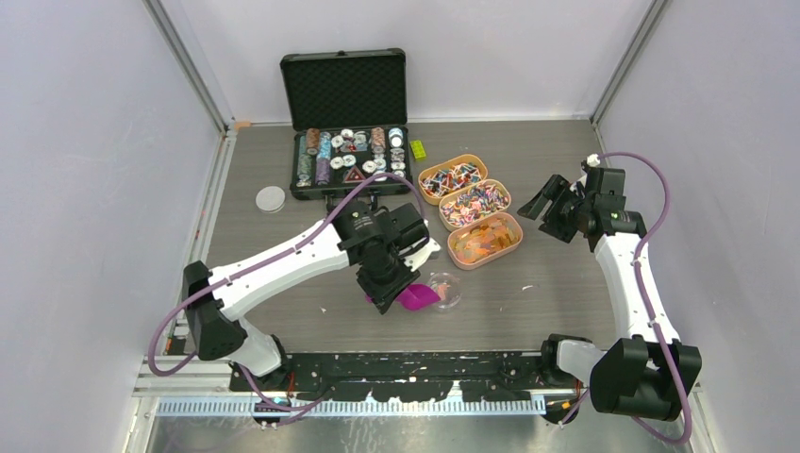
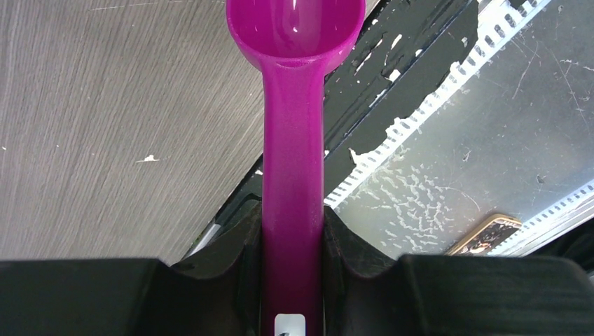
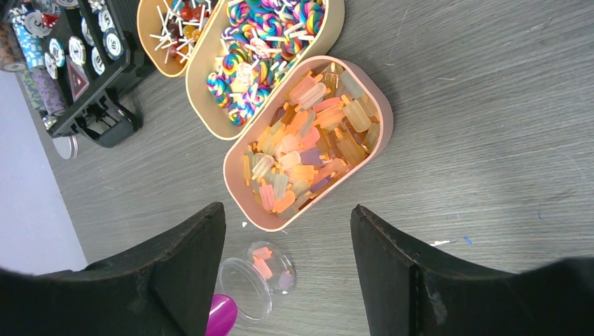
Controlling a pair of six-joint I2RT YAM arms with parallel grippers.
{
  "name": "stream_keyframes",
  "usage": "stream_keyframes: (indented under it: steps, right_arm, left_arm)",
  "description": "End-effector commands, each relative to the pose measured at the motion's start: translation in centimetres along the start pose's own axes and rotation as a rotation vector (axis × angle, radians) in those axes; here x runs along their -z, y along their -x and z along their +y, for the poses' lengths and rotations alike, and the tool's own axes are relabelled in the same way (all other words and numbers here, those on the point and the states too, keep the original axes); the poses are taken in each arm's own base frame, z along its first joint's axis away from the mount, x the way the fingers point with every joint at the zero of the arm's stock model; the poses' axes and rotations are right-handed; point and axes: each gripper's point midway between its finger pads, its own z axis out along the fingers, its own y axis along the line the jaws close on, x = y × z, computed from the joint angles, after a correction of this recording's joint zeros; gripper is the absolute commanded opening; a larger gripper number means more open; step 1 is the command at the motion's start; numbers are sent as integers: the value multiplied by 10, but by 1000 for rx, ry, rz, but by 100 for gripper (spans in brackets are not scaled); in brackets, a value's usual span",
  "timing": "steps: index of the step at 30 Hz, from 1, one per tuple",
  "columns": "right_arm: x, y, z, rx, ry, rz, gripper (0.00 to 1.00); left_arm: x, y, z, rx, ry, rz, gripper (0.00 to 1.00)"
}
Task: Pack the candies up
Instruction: Place the fake candies in the packing bottle, then scoop the fake candies from the storage box.
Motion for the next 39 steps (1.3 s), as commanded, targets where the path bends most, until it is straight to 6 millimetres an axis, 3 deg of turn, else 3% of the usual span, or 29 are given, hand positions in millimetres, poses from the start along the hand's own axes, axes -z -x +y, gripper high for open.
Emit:
stream_keyframes:
  steps: [1,10,14,17,24,29,32,39]
  right_arm:
    - [11,10,13,22,39,-47,70]
    - [10,7,15,3,53,-40,70]
    - [3,3,13,-19,61,-26,70]
    - [-7,-3,8,-24,55,-1,64]
    - [-29,-7,-24,-11,-78,41,55]
    - [-43,-10,-41,-19,-148,58,45]
    - [-53,-13,-49,-23,-166,71,44]
    - [-78,-14,-55,-64,-168,102,38]
  left_arm:
    - [14,0,-2,-31,5,6,0]
    - [29,14,-1,-43,19,-84,0]
    - [40,36,8,-78,78,-201,0]
    - [52,58,20,-105,140,-265,0]
    - [66,108,32,-177,160,-331,0]
    - [50,137,52,-209,178,-296,0]
    - [35,152,68,-218,194,-288,0]
    - [6,182,71,-275,132,-254,0]
